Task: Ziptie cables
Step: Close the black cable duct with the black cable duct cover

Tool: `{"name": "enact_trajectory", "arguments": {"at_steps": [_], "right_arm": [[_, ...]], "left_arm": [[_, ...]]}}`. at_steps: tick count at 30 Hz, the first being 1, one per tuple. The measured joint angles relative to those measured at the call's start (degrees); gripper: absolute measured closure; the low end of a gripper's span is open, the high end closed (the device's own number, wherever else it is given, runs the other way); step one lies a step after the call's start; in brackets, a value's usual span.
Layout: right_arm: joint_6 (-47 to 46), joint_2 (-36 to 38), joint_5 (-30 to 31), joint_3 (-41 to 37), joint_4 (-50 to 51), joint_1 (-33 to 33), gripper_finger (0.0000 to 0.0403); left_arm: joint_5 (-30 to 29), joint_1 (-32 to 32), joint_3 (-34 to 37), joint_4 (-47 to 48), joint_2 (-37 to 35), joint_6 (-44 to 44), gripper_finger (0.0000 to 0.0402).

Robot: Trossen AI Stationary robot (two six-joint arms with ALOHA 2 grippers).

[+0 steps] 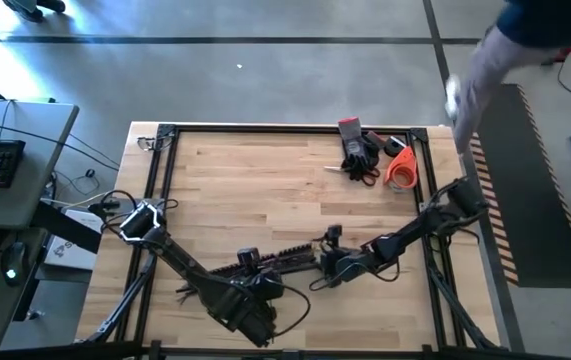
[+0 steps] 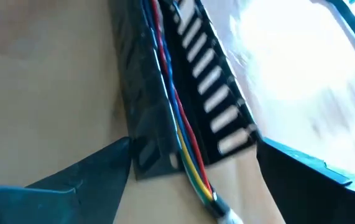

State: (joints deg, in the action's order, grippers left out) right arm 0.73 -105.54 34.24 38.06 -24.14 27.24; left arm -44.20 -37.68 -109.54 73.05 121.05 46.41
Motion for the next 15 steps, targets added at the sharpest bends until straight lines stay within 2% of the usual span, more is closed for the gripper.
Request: {"name": "enact_trajectory", "arguments": {"at_steps": [6, 11, 15], "right_arm": [[-2.5, 5.6, 6.5, 0.0, 10.5, 1.3, 0.0077], [-2.7, 12.4, 14.6, 0.0, 17.8, 4.2, 0.0077], [-3.3, 18.3, 19.6, 0.0, 22.3, 5.7, 0.0077]], "left_arm": [[1.9, -2.4, -0.2, -2.8, 0.0, 2.5, 0.0398], [1.6, -4.6, -0.2, -13.9, 1.2, 1.2, 0.0398], [2.1, -4.2, -0.2, -21.5, 5.7, -1.8, 0.0399]]}}
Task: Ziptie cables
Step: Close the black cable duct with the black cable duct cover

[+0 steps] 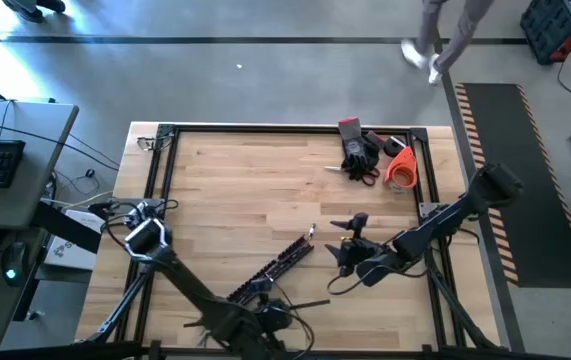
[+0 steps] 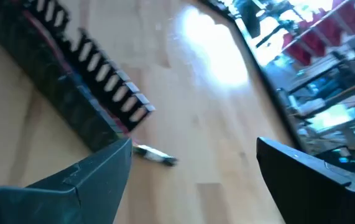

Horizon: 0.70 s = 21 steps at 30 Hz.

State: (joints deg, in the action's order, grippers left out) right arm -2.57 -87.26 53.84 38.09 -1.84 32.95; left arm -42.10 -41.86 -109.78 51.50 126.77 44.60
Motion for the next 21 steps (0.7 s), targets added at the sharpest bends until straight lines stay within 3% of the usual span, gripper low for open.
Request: {"name": "enact_trajectory", "arguments": {"at_steps": [5, 10, 17, 21], "right_arm": [[-1.5, 6.1, 2.2, 0.0, 4.0, 1.0, 0.0077], [-1.7, 8.6, 1.2, 0.0, 4.4, 1.3, 0.0077], [-7.0, 8.5, 1.2, -0.2, 4.3, 1.3, 0.0077], [-9.9, 8.5, 0.0, -1.7, 3.4, 1.7, 0.0077]], "left_arm": [[0.7, 2.6, 0.1, 0.6, 5.2, -0.4, 0.0399], [1.7, 4.5, 0.0, 4.4, 5.1, -0.3, 0.0399], [-10.9, 4.7, -5.5, 17.0, 1.0, -1.2, 0.0399], [-14.9, 6.0, -6.2, 21.2, -1.1, 0.2, 0.0399]]}}
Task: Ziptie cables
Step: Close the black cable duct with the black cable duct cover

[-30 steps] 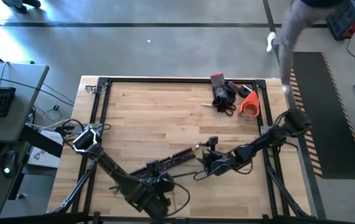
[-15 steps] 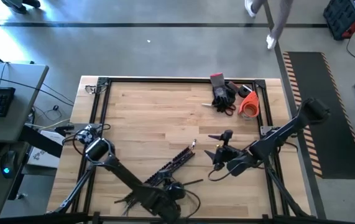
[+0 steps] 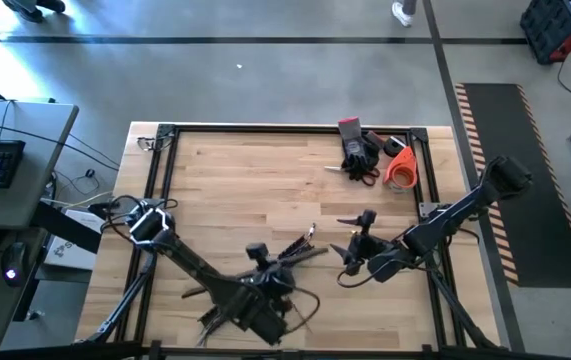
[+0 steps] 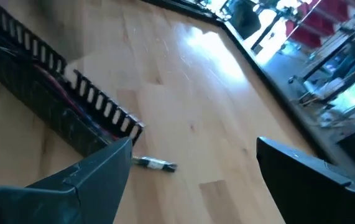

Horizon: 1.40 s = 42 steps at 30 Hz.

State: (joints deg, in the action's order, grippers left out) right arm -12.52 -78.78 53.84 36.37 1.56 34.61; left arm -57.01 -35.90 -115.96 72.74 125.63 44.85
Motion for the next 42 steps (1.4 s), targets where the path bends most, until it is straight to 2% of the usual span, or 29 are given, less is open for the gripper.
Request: {"name": "enact_trajectory", "arguments": {"at_steps": [2, 5, 6, 10, 14, 17, 19, 22, 25, 28, 32, 35, 40, 42], "right_arm": [[0.2, 0.0, -4.2, -1.3, -2.9, 0.0, 0.0077], [3.4, 0.0, -15.1, -2.9, -9.9, -0.9, 0.0077], [4.1, -0.1, -17.9, -3.2, -12.0, -1.3, 0.0077], [7.5, -1.0, -23.7, -2.8, -16.3, -3.0, 0.0077], [12.0, -5.3, -29.7, -0.1, -18.6, -5.0, 0.0077], [15.2, -10.8, -30.8, 3.3, -18.5, -6.1, 0.0077], [18.2, -14.3, -30.7, 5.9, -18.0, -7.0, 0.0077], [21.6, -18.9, -30.9, 10.1, -17.0, -8.4, 0.0077], [24.4, -21.9, -32.4, 14.3, -14.0, -9.9, 0.0077], [26.4, -23.3, -35.3, 18.2, -10.3, -11.4, 0.0077], [29.2, -23.7, -38.3, 22.9, -4.1, -14.0, 0.0079], [31.8, -23.8, -42.7, 25.9, -0.5, -16.7, 0.0083], [37.5, -27.7, -49.8, 30.6, 2.5, -20.2, 0.0084], [40.1, -30.6, -50.9, 33.5, 4.9, -20.7, 0.0085]], "left_arm": [[-0.4, 0.9, 0.0, 4.4, -1.2, 3.7, 0.0399], [-0.4, 2.6, 0.0, 16.3, -1.4, 13.4, 0.0399], [-0.1, 3.3, 0.6, 17.5, -1.4, 16.5, 0.0399], [3.5, 6.4, 8.8, 12.4, -3.8, 14.0, 0.0399], [5.8, 9.7, 17.9, 13.5, -5.2, 20.3, 0.0399], [5.9, 11.9, 23.8, 12.5, -6.4, 23.7, 0.0396], [5.9, 13.3, 27.2, 10.1, -7.3, 23.0, 0.039], [6.5, 14.9, 32.0, 0.9, -8.5, 17.9, 0.037], [8.7, 16.2, 35.3, -8.2, -9.1, 11.1, 0.0335], [10.6, 16.7, 36.4, -9.5, -9.1, 8.7, 0.0295], [9.7, 15.2, 34.4, -3.6, -11.6, 13.1, 0.0255], [8.6, 12.3, 33.0, 0.0, -15.5, 18.0, 0.0245], [7.6, 4.5, 34.6, -1.5, -21.2, 28.0, 0.0243], [6.8, 1.1, 36.5, -4.3, -21.7, 31.9, 0.0243]]}}
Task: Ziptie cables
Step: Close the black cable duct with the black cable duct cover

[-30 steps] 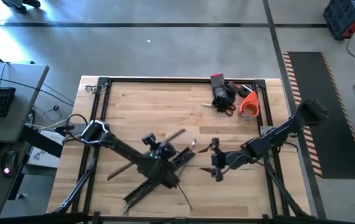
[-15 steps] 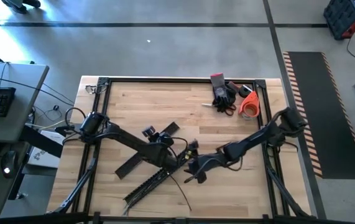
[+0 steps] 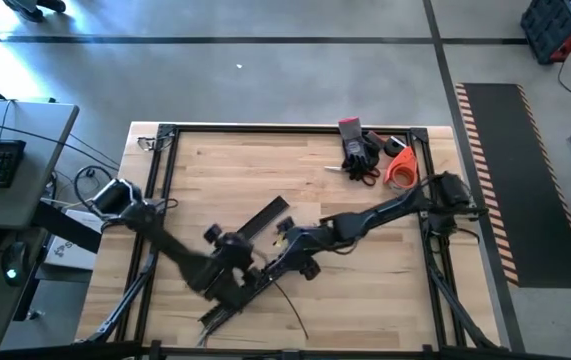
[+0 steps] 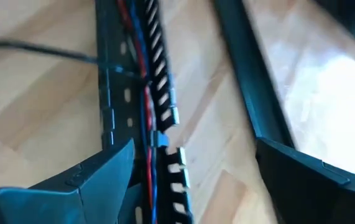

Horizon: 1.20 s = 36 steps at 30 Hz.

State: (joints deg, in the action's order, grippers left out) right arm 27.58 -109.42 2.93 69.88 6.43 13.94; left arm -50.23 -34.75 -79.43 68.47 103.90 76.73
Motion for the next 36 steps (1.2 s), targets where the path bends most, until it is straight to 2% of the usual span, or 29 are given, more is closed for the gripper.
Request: {"name": "enact_trajectory", "arguments": {"at_steps": [4, 8, 13, 16, 19, 22, 31, 34, 36], "right_arm": [[2.5, -5.9, 0.0, 8.1, 8.8, 0.0, 0.0085], [2.9, -9.5, 0.0, 13.6, 13.7, 0.0, 0.0085], [4.4, -10.4, 0.1, 14.7, 13.5, 0.0, 0.0085], [4.2, -10.4, 0.2, 14.8, 13.5, -0.1, 0.01], [4.2, -10.4, 0.3, 14.8, 13.4, -0.4, 0.0137], [3.9, -10.4, 1.2, 14.8, 12.9, -0.5, 0.019], [3.1, -10.4, 4.5, 14.8, 12.1, -0.6, 0.0361], [3.5, -10.3, 6.5, 14.8, 11.3, -0.6, 0.0395], [4.9, -10.3, 5.2, 14.8, 11.3, -0.5, 0.0396]], "left_arm": [[-0.5, -4.8, 4.1, -6.7, 0.5, 4.8, 0.0243], [-0.9, -7.2, 7.4, -16.0, 1.4, 4.7, 0.0243], [-0.5, -7.7, 10.5, -26.0, 1.8, -0.1, 0.0243], [0.7, -7.7, 12.0, -30.2, 1.8, -2.8, 0.0243], [1.9, -7.5, 14.0, -35.0, 1.8, -5.5, 0.0243], [4.8, -6.8, 15.2, -38.4, 2.2, -8.1, 0.0243], [13.5, -3.8, 15.7, -40.1, 7.4, -14.6, 0.0243], [14.6, -3.0, 15.6, -40.6, 9.1, -15.2, 0.0243], [14.4, -3.0, 15.6, -40.7, 9.6, -15.3, 0.0243]]}}
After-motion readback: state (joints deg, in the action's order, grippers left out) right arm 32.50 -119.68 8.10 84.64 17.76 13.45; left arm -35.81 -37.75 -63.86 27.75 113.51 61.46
